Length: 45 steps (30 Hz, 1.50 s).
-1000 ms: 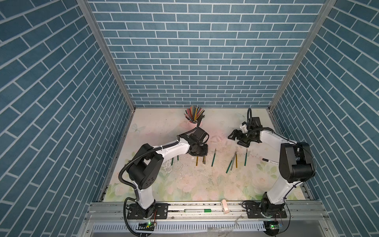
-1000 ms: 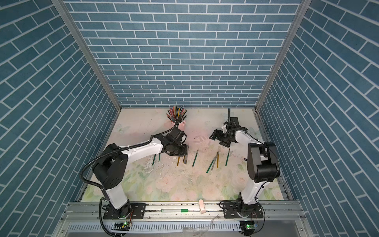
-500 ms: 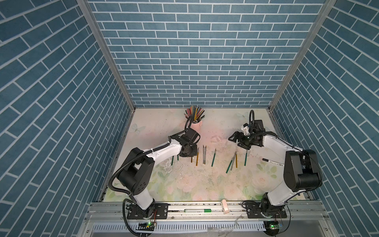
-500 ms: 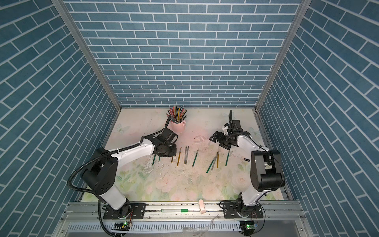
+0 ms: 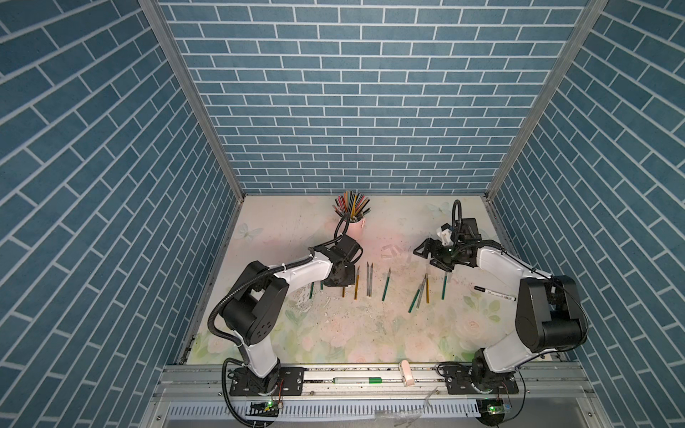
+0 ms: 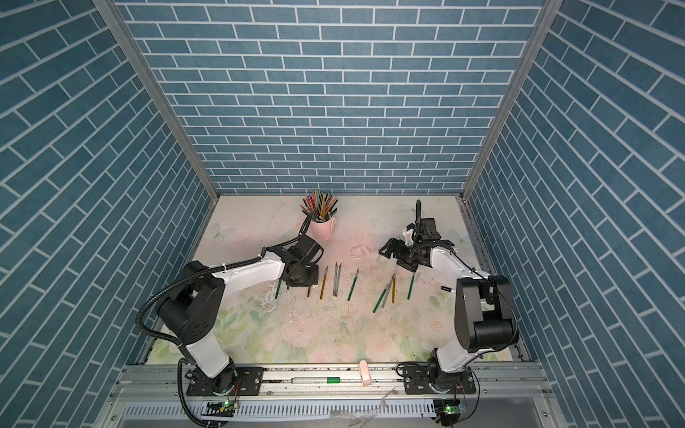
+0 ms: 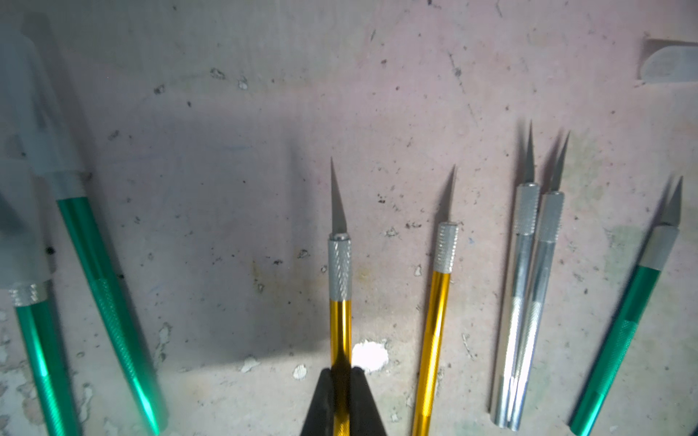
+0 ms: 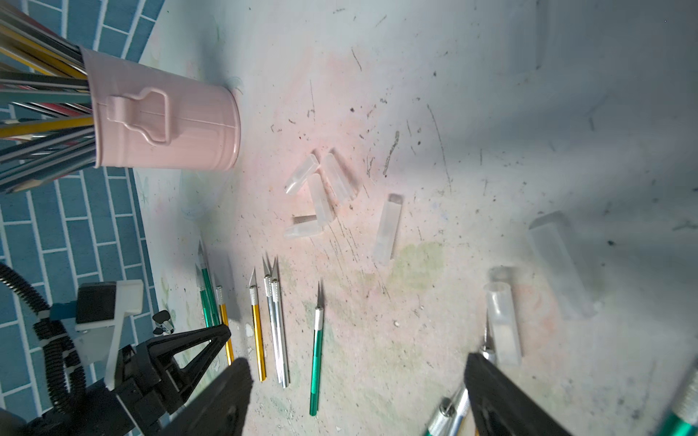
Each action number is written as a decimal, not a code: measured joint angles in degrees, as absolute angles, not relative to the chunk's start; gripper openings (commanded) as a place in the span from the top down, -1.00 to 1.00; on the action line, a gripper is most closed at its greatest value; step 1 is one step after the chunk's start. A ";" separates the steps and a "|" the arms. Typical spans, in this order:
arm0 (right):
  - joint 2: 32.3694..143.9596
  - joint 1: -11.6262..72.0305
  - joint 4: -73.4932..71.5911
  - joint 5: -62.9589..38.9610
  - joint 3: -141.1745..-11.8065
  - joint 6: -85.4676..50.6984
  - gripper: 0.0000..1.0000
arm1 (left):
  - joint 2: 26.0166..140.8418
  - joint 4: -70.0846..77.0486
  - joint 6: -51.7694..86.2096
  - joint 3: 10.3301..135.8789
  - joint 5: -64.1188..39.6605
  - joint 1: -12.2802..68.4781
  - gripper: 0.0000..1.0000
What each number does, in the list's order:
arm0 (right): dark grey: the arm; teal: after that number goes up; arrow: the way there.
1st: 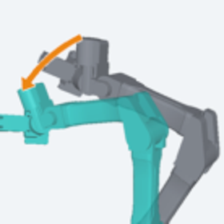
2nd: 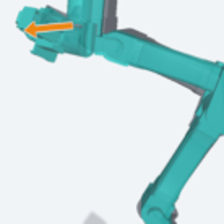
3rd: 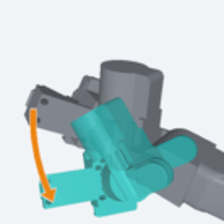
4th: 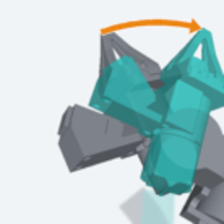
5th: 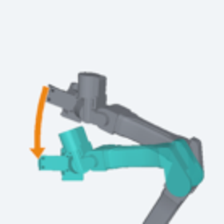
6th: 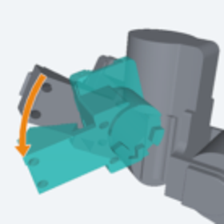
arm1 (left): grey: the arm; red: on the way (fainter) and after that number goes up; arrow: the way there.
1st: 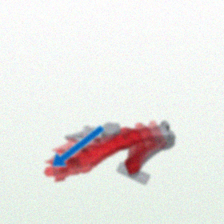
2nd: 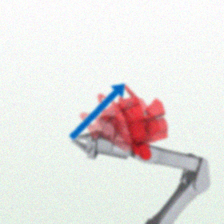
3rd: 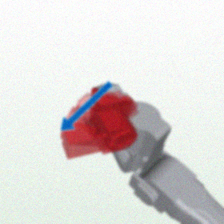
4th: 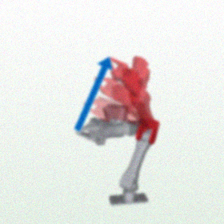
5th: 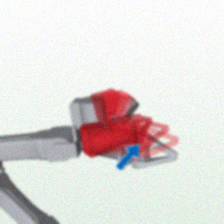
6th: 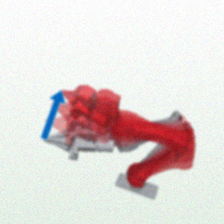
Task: Remove protective caps from carving knives
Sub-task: Place the carving knife at the center of the board.
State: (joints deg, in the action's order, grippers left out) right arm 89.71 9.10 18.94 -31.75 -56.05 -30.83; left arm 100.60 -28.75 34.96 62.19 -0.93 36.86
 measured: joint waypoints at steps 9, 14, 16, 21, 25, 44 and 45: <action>87.29 9.10 19.70 -31.51 -55.02 -30.81 -0.79 | 103.53 -27.57 34.63 62.24 -0.64 36.86 0.61; 86.54 9.10 20.18 -31.16 -54.28 -30.81 -0.80 | 103.83 -27.11 34.22 62.70 -0.32 36.88 0.33; 86.52 9.10 20.43 -31.14 -54.28 -30.79 -0.80 | 103.85 -27.18 34.00 62.76 0.03 36.88 0.15; 85.89 9.10 22.48 -30.46 -54.39 -30.50 -0.81 | 103.59 -29.65 34.04 63.68 0.93 36.88 -0.37; 84.60 9.10 23.73 -30.04 -54.83 -30.13 -0.80 | 101.45 -33.19 34.15 65.65 2.22 36.86 -0.64; 83.57 8.49 26.20 -30.22 -58.96 -29.56 -0.81 | 93.10 -41.60 36.29 62.59 8.10 29.89 -0.47; 83.57 8.47 26.20 -30.24 -58.96 -29.56 -0.81 | 93.67 -41.47 36.16 62.59 7.90 29.85 -0.42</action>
